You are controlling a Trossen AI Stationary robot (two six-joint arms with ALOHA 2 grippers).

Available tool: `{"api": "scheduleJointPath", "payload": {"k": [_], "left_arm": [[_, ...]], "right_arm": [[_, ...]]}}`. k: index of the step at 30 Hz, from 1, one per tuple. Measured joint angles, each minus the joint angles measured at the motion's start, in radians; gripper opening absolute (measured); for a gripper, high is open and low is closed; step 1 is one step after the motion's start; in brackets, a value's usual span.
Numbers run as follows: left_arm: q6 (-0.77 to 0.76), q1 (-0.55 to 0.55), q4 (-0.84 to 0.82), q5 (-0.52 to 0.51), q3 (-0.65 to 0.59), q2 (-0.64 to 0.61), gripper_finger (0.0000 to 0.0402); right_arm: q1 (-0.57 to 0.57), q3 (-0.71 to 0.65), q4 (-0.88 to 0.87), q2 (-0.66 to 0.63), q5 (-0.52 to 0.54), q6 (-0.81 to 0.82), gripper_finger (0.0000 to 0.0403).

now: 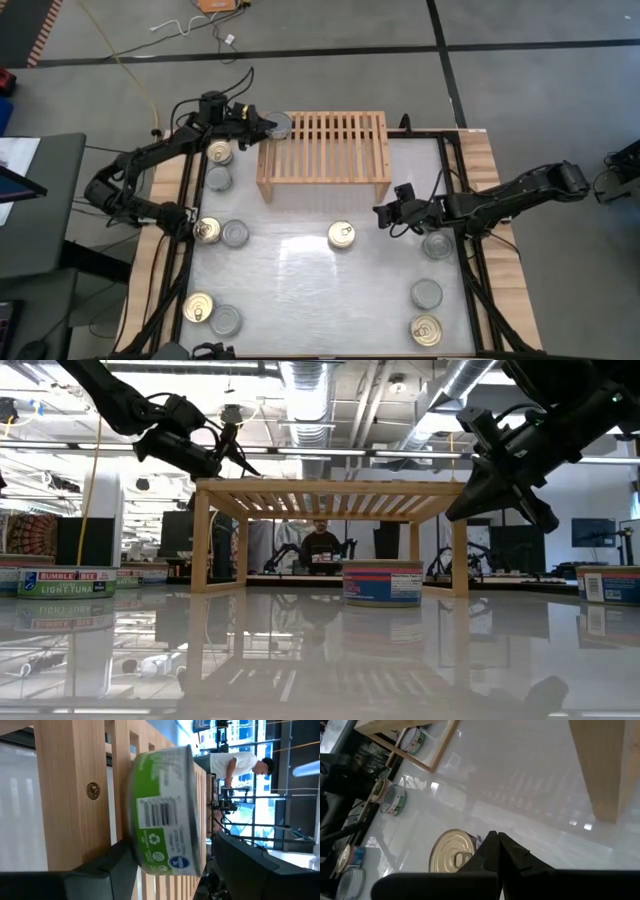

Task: Stack canned seafood by type on shelf
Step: Put the green tuna can on the shelf

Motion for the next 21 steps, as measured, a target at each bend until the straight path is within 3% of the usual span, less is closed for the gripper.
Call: {"api": "scheduleJointPath", "payload": {"k": [5, 9, 21], "left_arm": [[-0.011, 0.0, 0.002, -0.002, 0.0, -0.013, 0.0239], [-0.011, 0.0, 0.0, -0.007, 0.0, -0.024, 0.0239], [-0.01, 0.0, -0.034, -0.038, 0.0, -0.024, 0.024]], "right_arm": [[0.001, 0.0, 0.024, 0.0, -0.015, -0.013, 0.0022], [0.001, 0.022, 0.109, 0.0, -0.023, -0.114, 0.0022], [-0.06, 0.373, 0.137, 0.016, -0.024, -0.715, 0.0022]]}}
